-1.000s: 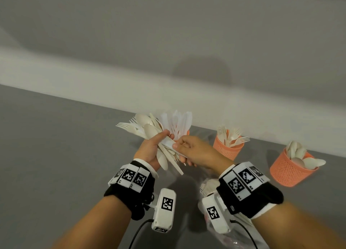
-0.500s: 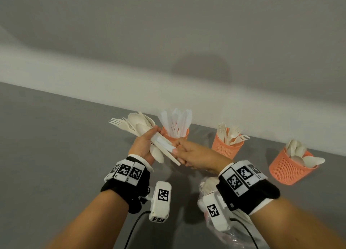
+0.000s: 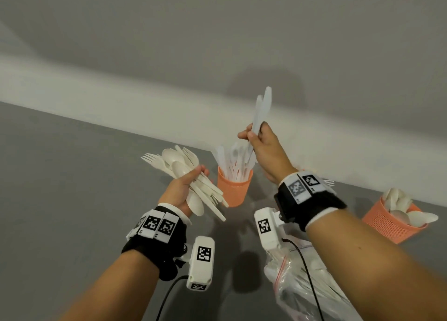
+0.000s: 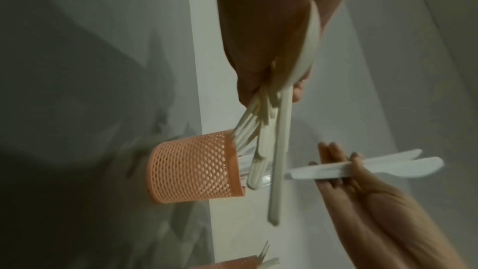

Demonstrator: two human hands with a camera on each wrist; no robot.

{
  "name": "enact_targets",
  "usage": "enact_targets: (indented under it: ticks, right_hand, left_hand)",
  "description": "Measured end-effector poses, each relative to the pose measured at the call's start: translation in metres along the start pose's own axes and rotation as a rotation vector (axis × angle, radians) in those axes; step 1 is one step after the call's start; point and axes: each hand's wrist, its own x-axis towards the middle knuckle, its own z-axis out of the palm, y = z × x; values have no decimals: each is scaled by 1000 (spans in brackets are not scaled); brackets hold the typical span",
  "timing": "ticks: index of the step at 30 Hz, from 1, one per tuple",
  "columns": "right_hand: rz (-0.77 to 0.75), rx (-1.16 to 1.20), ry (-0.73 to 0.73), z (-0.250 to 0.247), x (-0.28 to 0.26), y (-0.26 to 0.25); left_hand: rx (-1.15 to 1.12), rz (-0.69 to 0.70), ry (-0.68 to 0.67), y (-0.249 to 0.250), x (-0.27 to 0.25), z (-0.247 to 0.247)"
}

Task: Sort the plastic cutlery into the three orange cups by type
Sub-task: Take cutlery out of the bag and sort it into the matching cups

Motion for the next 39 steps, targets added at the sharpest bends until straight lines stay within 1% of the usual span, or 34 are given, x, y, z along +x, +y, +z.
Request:
enact_targets:
  ticks: [2, 5, 6, 7, 9, 11, 12, 14, 15, 16, 18, 20, 23, 24, 26, 28, 30, 32, 33, 35, 37, 39]
  right_hand:
    - [56, -33, 10, 10, 7, 16]
    - [205, -163, -44, 21, 8, 48]
    - [209, -207, -40, 21, 7, 55]
    - [176, -243, -21, 21, 6, 58]
    - [30, -339, 48, 17, 4, 53]
    - [-111, -382, 104, 14, 0, 39]
    - [-170, -378, 98, 13, -3, 31]
    - [-262, -367, 32, 13, -15, 16]
    - [-282, -350, -26, 14, -23, 10]
    - [-266, -320, -96, 15, -31, 7]
    - [-189, -284, -252, 18, -46, 5]
    - [-155, -360, -371, 20, -58, 12]
    - [-155, -511, -440, 21, -68, 22]
    - [-143, -537, -444, 22, -70, 25]
    - [-137, -558, -405, 23, -74, 26]
    - [-211, -574, -371, 23, -80, 21]
    - [-358, -647, -428, 21, -84, 16]
    - [-506, -790, -490, 21, -89, 14]
    - [-562, -850, -468, 23, -91, 15]
    - [-603, -869, -365, 27, -92, 20]
    - [-620, -797, -272, 27, -93, 24]
    - [-603, -678, -190, 21, -92, 25]
  left_hand:
    - [32, -33, -26, -1, -1, 0]
    - [33, -62, -109, -1, -3, -1]
    - [37, -66, -137, -1, -4, -1]
    - [48, -72, -156, -2, -5, -1]
    - [88, -80, -165, -2, -7, 1]
    - [123, -84, -158, -3, -7, 3]
    - [131, -87, -153, -4, -6, 4]
    - [130, -90, -132, -7, -2, 7]
    - [123, -84, -121, -8, -1, 9]
    - [115, -74, -123, -9, -1, 10]
    - [100, -69, -140, -10, 0, 13]
    - [90, -70, -150, -10, -2, 17]
    - [77, -61, -109, -11, -1, 20]
    - [63, -66, -104, -12, 0, 20]
    - [41, -91, -109, -13, 0, 20]
    - [15, -120, -138, -12, -4, 21]
    - [-25, -147, -130, -12, -6, 21]
    - [-67, -160, -85, -12, -4, 20]
    - [-81, -157, -59, -13, -4, 21]
    - [-96, -132, -20, -14, -3, 24]
    - [-109, -92, 7, -11, -3, 28]
    - [-141, -47, 45, -7, -3, 27]
